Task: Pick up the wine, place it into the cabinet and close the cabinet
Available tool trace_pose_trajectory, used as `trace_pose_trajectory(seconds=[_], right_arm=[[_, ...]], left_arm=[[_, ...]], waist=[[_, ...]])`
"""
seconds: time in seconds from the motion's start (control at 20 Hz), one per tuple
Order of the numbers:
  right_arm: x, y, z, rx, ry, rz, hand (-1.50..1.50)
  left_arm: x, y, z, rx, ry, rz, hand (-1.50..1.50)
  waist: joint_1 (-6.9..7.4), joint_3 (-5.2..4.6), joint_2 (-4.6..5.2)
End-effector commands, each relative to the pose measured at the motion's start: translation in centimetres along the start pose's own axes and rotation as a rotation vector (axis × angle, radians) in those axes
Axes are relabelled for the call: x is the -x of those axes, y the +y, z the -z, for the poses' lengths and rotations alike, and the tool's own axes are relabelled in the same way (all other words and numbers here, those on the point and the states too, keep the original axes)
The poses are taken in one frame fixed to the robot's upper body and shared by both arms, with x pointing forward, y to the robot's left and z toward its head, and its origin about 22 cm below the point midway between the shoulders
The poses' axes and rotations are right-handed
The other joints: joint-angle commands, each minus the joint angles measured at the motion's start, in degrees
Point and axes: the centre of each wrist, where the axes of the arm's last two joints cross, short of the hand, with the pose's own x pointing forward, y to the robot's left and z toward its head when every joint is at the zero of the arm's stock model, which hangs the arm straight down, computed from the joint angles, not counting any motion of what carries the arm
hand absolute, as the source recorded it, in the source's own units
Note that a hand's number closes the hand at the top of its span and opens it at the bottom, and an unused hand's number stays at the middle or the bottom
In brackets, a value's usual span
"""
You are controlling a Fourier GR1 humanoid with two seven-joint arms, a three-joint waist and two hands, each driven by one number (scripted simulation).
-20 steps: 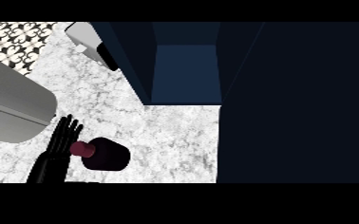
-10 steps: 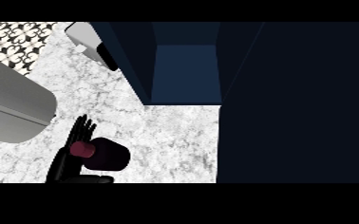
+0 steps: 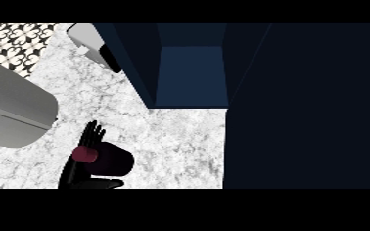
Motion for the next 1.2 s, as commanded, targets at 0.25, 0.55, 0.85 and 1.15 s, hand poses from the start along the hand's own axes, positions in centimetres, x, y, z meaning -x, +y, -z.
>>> trace_pose_trajectory(seconds=[0.25,0.55,0.85,1.15], right_arm=[[-0.1,-0.6,0.4,0.001,-0.014,-0.015,-1.5],[-0.2,1.1,1.0,0.017,0.005,0.005,-1.5],[-0.3,0.3,-0.6,0.014,0.011,0.011,-1.5],[-0.3,0.2,1.0,0.005,0.003,0.003,-1.5]], left_arm=[[0.9,3.2,0.3,0.009,-0.023,-0.138,-1.5],[3.9,-1.4,1.2,0.017,-0.007,-0.153,-1.5],[3.7,0.6,-0.1,0.049,0.012,-0.158,1.5],[2.7,0.6,1.0,0.076,0.008,-0.151,1.5]], waist=[[0.05,-0.01,0.02],[-0.03,-0.04,0.07],[-0.16,-0.02,0.01],[0.15,0.01,0.0]])
